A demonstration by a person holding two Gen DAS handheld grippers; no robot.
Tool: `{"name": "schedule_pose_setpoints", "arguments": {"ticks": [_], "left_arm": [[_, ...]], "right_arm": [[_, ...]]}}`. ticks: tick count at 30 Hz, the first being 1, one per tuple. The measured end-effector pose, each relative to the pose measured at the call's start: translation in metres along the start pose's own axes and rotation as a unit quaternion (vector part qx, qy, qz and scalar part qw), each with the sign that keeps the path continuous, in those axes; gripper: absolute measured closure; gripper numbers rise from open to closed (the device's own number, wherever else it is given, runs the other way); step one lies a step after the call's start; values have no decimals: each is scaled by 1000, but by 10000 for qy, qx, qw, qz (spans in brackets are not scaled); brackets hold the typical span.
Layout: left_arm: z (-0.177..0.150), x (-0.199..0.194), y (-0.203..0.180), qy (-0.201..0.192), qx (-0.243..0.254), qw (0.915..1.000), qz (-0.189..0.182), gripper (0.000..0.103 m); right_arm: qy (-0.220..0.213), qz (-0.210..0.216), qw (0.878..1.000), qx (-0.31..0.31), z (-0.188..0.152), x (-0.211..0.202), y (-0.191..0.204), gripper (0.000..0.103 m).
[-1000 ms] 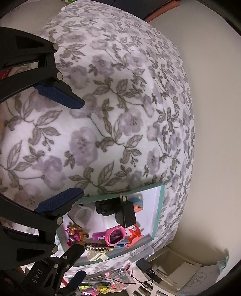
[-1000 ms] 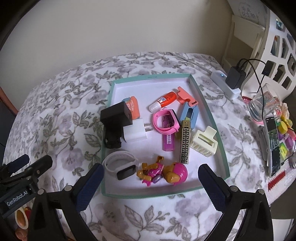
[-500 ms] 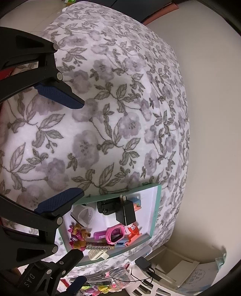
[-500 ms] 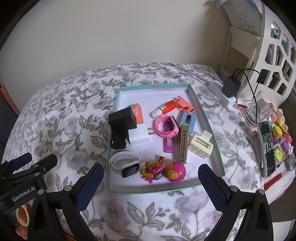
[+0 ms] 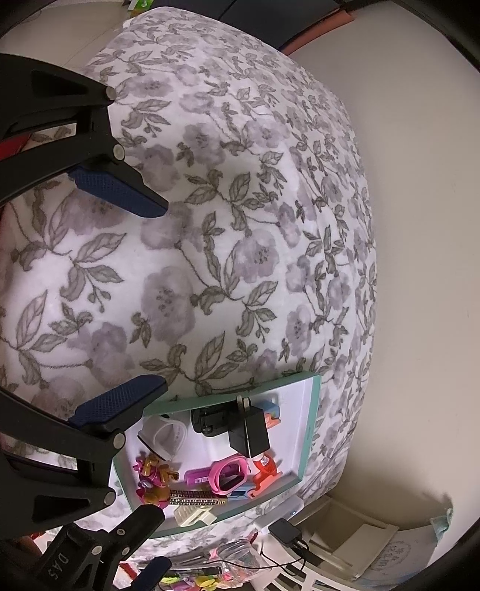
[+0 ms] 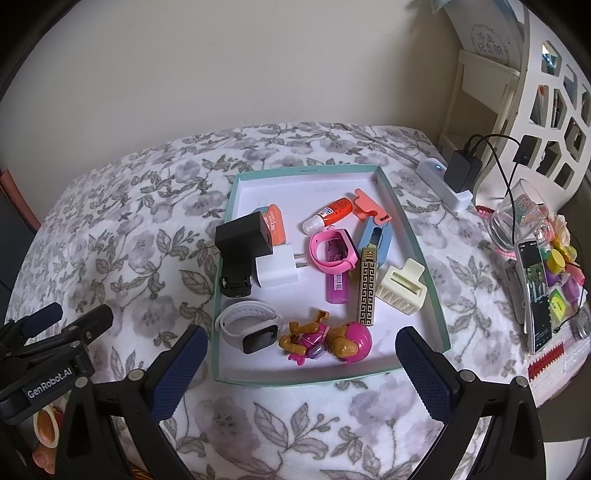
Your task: Organize rigid objects
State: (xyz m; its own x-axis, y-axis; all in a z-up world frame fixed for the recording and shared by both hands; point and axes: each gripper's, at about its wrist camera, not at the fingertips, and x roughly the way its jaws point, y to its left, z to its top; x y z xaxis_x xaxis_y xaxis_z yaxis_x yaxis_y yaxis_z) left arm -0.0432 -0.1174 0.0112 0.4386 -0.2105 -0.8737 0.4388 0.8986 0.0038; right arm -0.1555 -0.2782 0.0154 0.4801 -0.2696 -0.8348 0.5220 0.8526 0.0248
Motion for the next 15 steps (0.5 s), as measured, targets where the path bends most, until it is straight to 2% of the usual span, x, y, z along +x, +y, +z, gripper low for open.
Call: {"name": "schedule_pose_setpoints", "arguments": {"ticks": [15], "left_arm": [[0, 1, -1, -13, 49, 10000, -2, 15]], "right_arm": [[33, -25, 10000, -50, 0, 4, -1, 0]]}}
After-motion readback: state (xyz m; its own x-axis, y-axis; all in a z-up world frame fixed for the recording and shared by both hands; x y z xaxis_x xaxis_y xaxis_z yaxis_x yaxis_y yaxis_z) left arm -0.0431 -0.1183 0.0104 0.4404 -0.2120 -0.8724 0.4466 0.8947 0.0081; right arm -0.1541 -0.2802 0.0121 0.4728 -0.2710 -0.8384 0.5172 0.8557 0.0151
